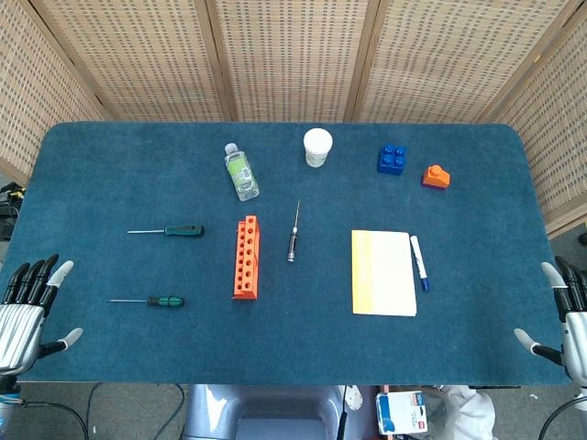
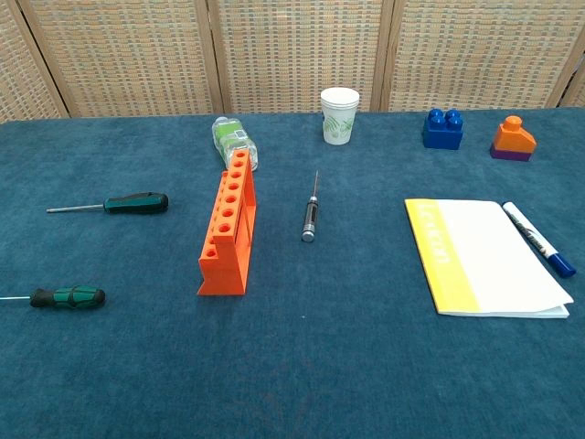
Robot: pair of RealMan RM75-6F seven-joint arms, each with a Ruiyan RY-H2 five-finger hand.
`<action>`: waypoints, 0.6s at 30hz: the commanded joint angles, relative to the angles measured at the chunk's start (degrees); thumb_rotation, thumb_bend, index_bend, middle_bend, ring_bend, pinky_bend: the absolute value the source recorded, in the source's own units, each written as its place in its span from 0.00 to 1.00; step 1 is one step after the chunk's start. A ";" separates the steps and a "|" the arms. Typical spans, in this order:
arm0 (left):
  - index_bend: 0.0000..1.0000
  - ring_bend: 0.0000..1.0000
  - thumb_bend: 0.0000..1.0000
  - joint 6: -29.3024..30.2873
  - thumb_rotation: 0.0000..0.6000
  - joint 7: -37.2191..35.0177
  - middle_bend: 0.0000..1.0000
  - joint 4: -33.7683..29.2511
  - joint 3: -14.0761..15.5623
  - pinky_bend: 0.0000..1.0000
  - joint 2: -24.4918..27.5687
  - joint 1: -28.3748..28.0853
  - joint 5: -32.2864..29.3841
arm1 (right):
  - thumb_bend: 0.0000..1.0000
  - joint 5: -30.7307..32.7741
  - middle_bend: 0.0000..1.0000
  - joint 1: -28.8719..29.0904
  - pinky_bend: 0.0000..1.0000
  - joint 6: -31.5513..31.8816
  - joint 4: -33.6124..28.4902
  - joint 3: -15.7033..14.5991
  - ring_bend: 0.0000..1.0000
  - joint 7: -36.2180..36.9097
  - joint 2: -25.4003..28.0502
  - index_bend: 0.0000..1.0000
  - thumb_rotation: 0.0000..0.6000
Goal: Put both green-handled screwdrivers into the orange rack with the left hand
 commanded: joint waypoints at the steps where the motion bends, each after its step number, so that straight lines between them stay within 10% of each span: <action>1: 0.00 0.00 0.00 -0.15 1.00 -0.05 0.00 0.07 -0.03 0.00 -0.02 -0.04 -0.08 | 0.00 0.06 0.00 0.05 0.00 -0.11 -0.10 0.04 0.00 0.03 0.03 0.00 1.00; 10: 0.00 0.00 0.00 -7.73 1.00 -0.90 0.00 4.42 -1.39 0.00 -4.72 -5.04 -1.12 | 0.00 0.93 0.00 0.06 0.00 -0.67 -0.24 0.16 0.00 0.20 0.17 0.00 1.00; 18: 0.34 0.00 0.10 -15.48 1.00 0.84 0.00 6.86 -3.77 0.00 -10.69 -10.46 -4.95 | 0.00 2.31 0.00 0.37 0.00 -2.08 -0.04 0.39 0.00 0.98 0.49 0.00 1.00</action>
